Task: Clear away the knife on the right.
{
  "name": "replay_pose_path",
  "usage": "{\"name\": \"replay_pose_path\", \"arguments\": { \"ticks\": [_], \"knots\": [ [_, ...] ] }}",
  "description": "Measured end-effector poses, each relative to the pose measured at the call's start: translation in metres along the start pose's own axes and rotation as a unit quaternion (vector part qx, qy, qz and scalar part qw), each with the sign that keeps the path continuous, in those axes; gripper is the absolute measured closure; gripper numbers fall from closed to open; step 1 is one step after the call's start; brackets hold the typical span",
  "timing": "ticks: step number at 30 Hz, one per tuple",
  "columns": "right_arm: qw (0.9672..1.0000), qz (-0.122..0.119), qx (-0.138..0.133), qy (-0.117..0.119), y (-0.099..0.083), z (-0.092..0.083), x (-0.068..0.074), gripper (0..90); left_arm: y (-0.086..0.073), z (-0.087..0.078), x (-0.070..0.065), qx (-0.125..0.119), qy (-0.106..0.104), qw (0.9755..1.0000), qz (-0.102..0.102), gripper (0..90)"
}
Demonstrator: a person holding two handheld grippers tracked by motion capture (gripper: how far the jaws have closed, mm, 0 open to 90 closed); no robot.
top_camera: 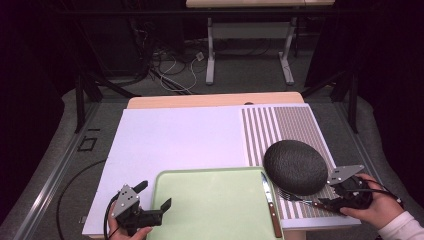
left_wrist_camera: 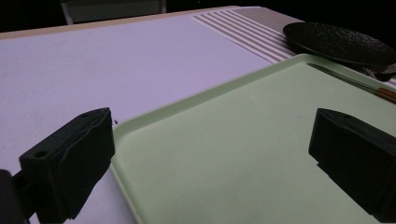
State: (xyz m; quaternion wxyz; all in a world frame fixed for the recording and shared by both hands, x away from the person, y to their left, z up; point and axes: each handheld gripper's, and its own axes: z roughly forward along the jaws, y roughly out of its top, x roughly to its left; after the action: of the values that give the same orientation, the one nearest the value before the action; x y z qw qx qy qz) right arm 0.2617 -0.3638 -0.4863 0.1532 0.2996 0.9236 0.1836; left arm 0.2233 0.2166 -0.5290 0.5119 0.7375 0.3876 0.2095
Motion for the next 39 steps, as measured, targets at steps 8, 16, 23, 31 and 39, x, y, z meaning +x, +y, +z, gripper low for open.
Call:
{"name": "replay_pose_path", "arguments": {
  "ticks": [8, 16, 23, 31, 39],
  "knots": [
    [0.9987, -0.04, 0.027, 0.013, 0.006, 0.009, 0.004, 37.2, 0.0, 0.0, 0.0, 0.0, 0.0, 1.0, 0.0, 0.7],
    [0.9965, -0.05, 0.057, 0.034, 0.008, 0.015, 0.007, 51.0, 0.0, 0.0, 0.0, 0.0, -0.001, 1.0, 0.001, 0.7],
    [0.9939, -0.075, 0.071, 0.038, 0.009, 0.025, 0.014, 62.7, 0.0, 0.0, 0.0, 0.0, 0.0, 1.0, -0.001, 0.7],
    [0.9904, -0.105, 0.078, 0.045, 0.01, 0.033, 0.02, 68.3, 0.0, 0.0, 0.0, 0.0, 0.0, 1.0, 0.0, 0.7],
    [0.99, -0.103, 0.082, 0.051, 0.008, 0.038, 0.02, 70.9, 0.0, 0.001, 0.0, -0.001, 0.0, 1.0, 0.001, 0.7]
  ]
}}
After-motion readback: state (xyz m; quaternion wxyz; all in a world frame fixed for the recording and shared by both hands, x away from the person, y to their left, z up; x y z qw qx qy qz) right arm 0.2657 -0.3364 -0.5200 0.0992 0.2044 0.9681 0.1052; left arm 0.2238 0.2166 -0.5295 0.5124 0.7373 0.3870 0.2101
